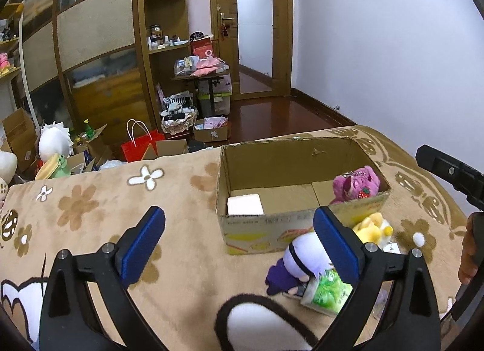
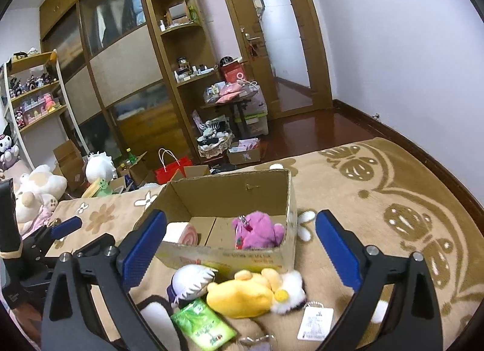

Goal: Organize soft objects
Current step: 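Withdraw both open tools from the box toward the remaining toys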

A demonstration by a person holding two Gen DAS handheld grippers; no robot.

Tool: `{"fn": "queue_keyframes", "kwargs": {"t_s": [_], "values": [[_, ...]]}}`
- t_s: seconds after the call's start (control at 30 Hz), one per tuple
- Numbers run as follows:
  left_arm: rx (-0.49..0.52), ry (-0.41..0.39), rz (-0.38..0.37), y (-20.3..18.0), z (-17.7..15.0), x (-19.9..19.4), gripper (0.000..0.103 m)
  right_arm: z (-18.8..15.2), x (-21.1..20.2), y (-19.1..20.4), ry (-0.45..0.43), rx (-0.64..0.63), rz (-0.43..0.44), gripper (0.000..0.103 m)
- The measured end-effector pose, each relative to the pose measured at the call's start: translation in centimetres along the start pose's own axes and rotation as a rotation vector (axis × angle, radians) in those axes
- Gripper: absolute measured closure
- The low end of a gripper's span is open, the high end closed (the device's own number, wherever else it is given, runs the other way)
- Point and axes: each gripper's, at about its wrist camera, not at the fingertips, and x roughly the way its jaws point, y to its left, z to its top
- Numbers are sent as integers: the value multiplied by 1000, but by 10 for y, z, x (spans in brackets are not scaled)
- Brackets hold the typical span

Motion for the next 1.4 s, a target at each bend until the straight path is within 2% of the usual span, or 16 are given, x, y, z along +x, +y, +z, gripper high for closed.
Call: {"fn": "queue_keyframes", "kwargs": {"t_s": [0.37,0.47,0.77,1.4], "values": [[2,34,-18,-2,-14,-9,5,-9,-9,-10,38,52,-18,0],[8,43,-28,-4,-14,-5,5,-11,-7,-12,42,44,-52,0],[64,41,-61,-21,-15,9,5,-16,12,-25,103,77,-65,0],[101,142,-124,-49,-25,55,5,-35,57,-49,238,159,-63,2]]}}
